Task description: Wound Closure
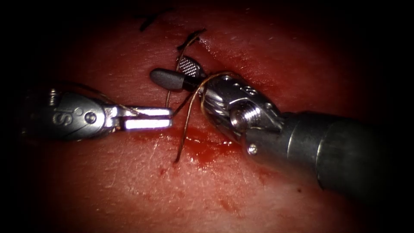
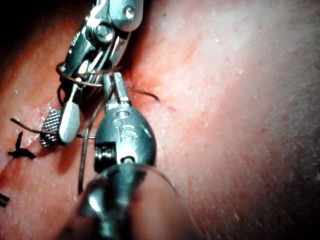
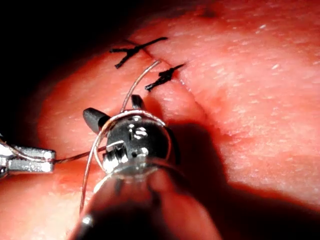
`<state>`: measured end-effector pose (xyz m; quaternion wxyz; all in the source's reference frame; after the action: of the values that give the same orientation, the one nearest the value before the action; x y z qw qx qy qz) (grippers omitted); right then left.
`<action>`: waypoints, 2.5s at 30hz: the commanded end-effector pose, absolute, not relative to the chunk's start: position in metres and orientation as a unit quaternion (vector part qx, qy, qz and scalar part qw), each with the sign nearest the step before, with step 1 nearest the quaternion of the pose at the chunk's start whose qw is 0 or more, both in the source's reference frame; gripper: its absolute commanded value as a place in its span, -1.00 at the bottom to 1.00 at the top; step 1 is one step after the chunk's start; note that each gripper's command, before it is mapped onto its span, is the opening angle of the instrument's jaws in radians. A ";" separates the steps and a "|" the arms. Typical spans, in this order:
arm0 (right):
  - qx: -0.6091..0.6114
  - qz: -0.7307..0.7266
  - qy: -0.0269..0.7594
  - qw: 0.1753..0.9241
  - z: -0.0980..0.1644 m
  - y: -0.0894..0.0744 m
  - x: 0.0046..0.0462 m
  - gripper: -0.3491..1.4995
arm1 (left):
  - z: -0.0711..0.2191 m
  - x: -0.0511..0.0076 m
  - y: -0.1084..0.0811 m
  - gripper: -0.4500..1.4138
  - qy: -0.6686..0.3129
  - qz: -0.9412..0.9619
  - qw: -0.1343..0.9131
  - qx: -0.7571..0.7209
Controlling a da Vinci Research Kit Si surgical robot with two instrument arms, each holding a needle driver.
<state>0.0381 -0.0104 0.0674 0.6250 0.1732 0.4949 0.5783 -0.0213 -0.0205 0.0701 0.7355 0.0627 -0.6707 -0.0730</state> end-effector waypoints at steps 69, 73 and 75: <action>0.034 0.413 0.559 0.718 0.061 -0.027 0.0373 -1.00 | 0.074 -0.0119 0.018 -1.00 -0.594 -0.207 0.774 -0.079; 0.037 0.409 0.561 0.719 0.061 -0.028 0.0374 -1.00 | 0.074 -0.0118 0.019 -1.00 -0.590 -0.203 0.776 -0.090; 0.040 0.407 0.560 0.720 0.061 -0.028 0.0373 -1.00 | 0.075 -0.0118 0.020 -1.00 -0.587 -0.200 0.778 -0.103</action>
<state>0.0367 -0.0278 0.0609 0.7202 0.0385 0.5597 0.4081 -0.0111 0.0196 0.0744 0.7798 -0.1051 -0.5845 -0.1980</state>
